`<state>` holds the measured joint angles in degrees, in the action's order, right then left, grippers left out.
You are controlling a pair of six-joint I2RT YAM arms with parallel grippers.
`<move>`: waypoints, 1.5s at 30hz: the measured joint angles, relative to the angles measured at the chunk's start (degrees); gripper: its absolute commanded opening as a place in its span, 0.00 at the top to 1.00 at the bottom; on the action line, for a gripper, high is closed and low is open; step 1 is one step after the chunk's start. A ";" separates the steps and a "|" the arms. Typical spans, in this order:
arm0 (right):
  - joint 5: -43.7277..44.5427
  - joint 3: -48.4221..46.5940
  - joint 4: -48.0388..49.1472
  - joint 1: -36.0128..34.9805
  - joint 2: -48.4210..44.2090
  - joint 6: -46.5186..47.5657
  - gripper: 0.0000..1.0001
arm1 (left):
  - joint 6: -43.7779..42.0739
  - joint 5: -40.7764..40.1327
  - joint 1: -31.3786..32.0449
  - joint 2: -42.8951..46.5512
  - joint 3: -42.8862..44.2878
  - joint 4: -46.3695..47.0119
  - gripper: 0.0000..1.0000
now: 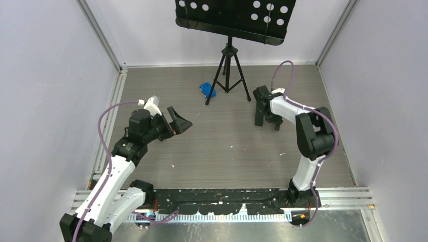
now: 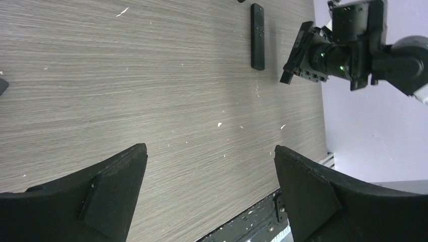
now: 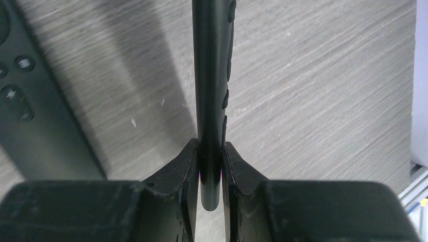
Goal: Load the batteries into the remote control
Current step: Place the remote control at the center of the board, then reset both arms
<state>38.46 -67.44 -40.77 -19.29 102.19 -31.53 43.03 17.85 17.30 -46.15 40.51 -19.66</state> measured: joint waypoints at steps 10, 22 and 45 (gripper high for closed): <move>0.85 -6.97 0.11 1.51 10.25 5.90 0.78 | -2.80 -2.01 0.00 0.28 1.68 -3.45 0.00; -4.11 -7.15 1.29 1.62 8.81 6.62 0.43 | -2.97 -1.44 0.00 -1.95 2.86 -5.84 0.00; -13.05 -3.78 -9.64 1.36 -69.20 3.58 0.13 | -14.01 -12.22 0.00 6.05 28.57 -32.26 0.00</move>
<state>25.41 -71.22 -50.41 -17.93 32.99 -27.94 29.02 5.63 17.30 -40.10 69.08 -51.92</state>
